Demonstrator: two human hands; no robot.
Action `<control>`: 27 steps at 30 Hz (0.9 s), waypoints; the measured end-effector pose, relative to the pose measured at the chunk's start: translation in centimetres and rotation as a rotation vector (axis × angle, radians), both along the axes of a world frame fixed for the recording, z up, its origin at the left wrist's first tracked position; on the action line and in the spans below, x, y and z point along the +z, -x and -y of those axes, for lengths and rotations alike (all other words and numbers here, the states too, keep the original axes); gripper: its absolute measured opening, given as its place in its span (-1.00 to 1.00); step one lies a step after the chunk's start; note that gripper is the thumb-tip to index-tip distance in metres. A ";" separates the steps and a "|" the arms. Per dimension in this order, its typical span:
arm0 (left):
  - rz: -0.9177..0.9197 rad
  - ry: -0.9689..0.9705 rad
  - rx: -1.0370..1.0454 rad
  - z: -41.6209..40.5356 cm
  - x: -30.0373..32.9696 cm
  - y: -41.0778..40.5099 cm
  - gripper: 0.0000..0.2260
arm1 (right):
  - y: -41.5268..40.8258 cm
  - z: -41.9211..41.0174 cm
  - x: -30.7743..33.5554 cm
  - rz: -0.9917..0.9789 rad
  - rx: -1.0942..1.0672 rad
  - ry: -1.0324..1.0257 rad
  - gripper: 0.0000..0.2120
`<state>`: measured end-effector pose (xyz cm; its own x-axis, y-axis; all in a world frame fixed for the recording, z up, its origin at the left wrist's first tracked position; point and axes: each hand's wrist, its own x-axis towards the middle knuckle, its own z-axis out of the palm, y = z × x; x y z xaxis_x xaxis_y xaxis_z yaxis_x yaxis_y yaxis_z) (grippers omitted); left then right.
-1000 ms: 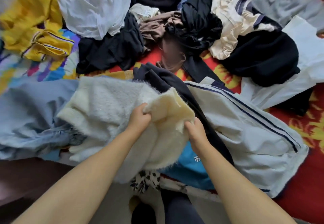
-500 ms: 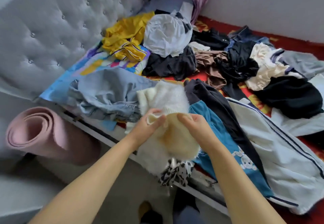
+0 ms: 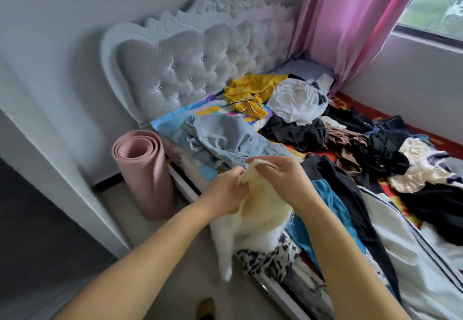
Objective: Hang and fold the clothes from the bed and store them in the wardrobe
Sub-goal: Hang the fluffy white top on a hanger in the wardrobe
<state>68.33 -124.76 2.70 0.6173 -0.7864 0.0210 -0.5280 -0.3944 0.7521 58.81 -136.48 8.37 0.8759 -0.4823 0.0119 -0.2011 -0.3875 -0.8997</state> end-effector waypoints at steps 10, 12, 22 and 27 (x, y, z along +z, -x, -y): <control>-0.371 0.128 0.097 -15.6 -2.2 7.0 -0.51 | 5.0 -10.9 0.0 0.075 0.131 -0.131 -0.83; -0.314 0.016 0.113 -17.4 -1.1 7.7 -0.54 | 4.6 -13.3 0.8 0.070 0.168 -0.107 -0.84; -0.592 -0.190 0.664 -37.2 1.4 3.9 -0.77 | 0.5 -29.4 1.9 0.062 0.326 0.159 -0.84; -0.480 -0.100 0.933 -50.6 2.5 0.9 -0.74 | -3.0 -41.6 2.1 0.119 0.495 0.321 -0.79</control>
